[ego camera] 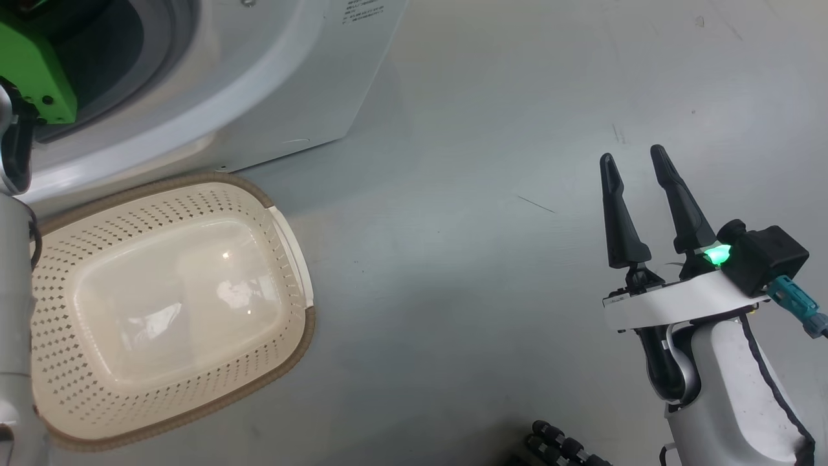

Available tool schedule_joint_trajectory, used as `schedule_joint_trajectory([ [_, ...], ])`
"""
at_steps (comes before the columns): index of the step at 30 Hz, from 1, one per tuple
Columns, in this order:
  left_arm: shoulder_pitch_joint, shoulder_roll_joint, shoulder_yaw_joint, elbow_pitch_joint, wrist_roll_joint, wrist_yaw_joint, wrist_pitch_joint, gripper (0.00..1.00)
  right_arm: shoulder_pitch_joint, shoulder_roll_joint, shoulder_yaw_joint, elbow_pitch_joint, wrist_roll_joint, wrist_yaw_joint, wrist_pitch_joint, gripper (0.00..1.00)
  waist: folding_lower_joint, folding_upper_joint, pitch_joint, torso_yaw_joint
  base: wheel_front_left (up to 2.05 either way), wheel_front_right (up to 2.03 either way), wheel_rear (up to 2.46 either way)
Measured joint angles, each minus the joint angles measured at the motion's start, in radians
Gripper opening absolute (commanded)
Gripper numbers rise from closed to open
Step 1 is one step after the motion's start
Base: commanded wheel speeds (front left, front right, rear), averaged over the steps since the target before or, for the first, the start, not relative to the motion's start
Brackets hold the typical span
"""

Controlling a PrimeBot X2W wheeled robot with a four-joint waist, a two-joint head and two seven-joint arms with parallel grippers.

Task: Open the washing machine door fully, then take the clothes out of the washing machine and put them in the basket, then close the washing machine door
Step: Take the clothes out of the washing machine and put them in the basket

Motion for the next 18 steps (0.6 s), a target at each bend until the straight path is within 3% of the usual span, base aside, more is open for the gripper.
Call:
schedule_joint_trajectory([
  [12,-0.020,-0.024,-0.013,0.031,-0.001,-0.003,-0.076,0.00,-0.013,0.001,-0.020,0.004,0.000,0.000,0.000,1.00,-0.0001,0.0000,-0.004,0.022,0.00,0.00,0.00],
  [18,-0.018,-0.034,-0.014,0.031,0.000,-0.011,-0.177,0.00,-0.013,0.001,-0.035,0.006,-0.001,0.000,0.000,1.00,-0.0001,0.0000,-0.029,0.052,0.00,0.00,0.00],
])
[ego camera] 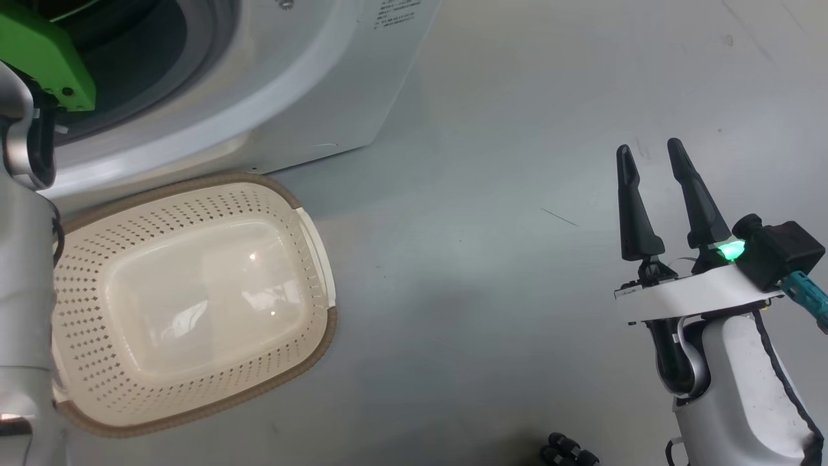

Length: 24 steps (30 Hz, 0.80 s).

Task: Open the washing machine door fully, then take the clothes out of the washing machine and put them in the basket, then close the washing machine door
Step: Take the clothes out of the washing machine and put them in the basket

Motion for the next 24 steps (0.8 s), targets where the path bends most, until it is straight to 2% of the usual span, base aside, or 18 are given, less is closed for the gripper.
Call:
schedule_joint_trajectory([
  [9,0.077,-0.028,0.000,-0.034,0.002,0.000,-0.165,0.00,0.002,0.000,-0.021,0.016,-0.008,0.000,0.000,1.00,0.0000,0.0000,-0.055,0.038,0.00,0.00,0.00],
  [24,0.263,-0.098,0.005,-0.065,-0.013,0.001,-0.324,0.00,0.059,0.000,-0.062,0.038,-0.035,0.000,0.000,1.00,0.0000,0.0000,-0.165,0.107,0.00,0.00,0.00],
])
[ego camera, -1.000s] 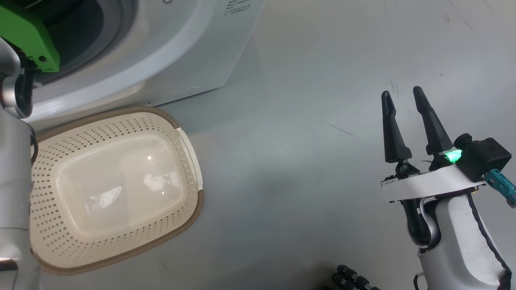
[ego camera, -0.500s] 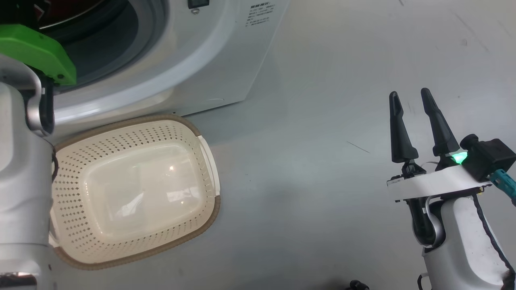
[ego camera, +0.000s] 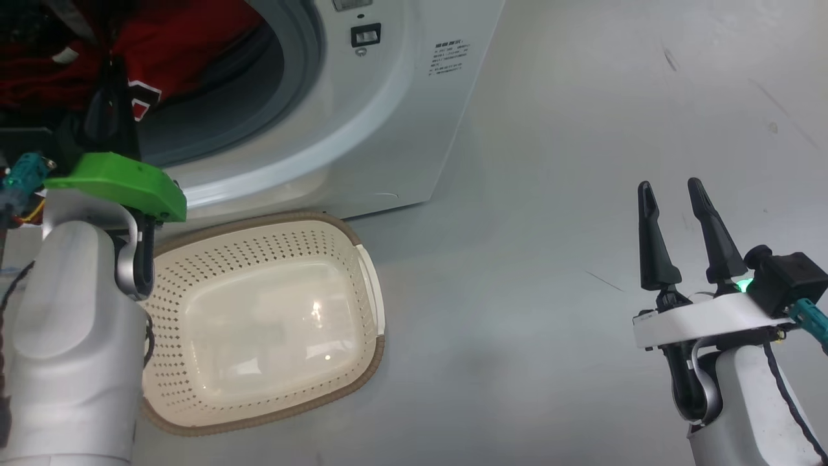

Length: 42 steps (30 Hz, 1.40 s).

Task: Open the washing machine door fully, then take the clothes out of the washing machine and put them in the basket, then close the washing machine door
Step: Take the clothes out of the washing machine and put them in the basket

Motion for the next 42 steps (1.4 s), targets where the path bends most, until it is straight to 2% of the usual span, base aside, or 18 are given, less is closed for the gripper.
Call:
schedule_joint_trajectory([
  [10,0.115,-0.033,0.010,-0.090,-0.006,0.002,-0.018,0.00,0.071,-0.001,-0.016,0.018,-0.002,0.000,0.000,1.00,0.0000,0.0000,-0.098,0.046,0.00,0.00,0.00],
  [28,0.345,-0.063,-0.001,-0.367,0.005,0.017,-0.021,0.00,0.168,-0.013,-0.020,0.026,-0.022,0.000,0.000,1.00,0.0000,0.0000,-0.238,0.131,0.00,0.00,0.00],
  [36,0.486,-0.066,-0.017,-0.414,0.004,0.032,-0.021,0.00,0.190,-0.011,0.002,0.024,-0.026,0.000,0.000,1.00,0.0000,0.0000,-0.275,0.163,0.00,0.00,0.00],
  [42,0.573,-0.067,-0.064,-0.385,0.005,0.041,-0.021,0.00,0.190,-0.011,0.013,0.015,-0.026,0.000,0.000,1.00,0.0000,0.0000,-0.260,0.161,0.00,0.00,0.00],
])
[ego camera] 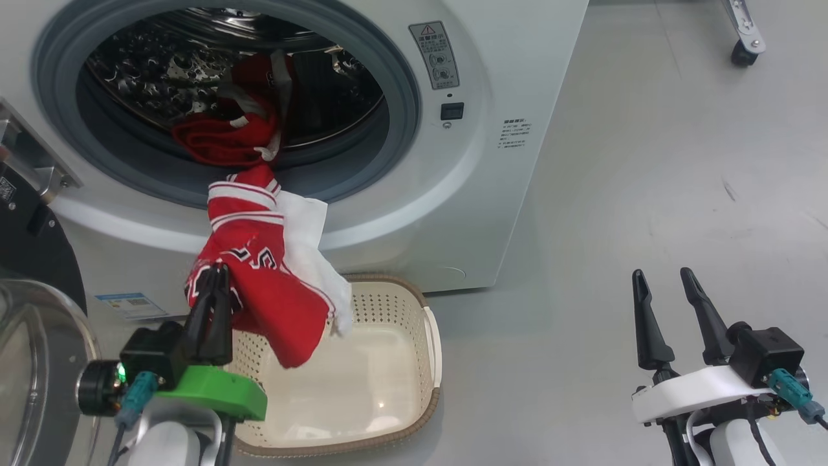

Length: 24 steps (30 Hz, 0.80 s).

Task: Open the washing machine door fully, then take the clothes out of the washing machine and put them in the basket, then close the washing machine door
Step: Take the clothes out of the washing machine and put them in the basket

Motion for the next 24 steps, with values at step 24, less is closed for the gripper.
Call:
schedule_joint_trajectory([
  [24,-0.123,-0.007,-0.085,0.365,-0.046,-0.017,0.091,0.00,-0.056,0.000,0.025,-0.039,0.021,0.000,0.000,1.00,0.0000,0.0000,0.151,-0.083,0.00,0.00,0.00],
])
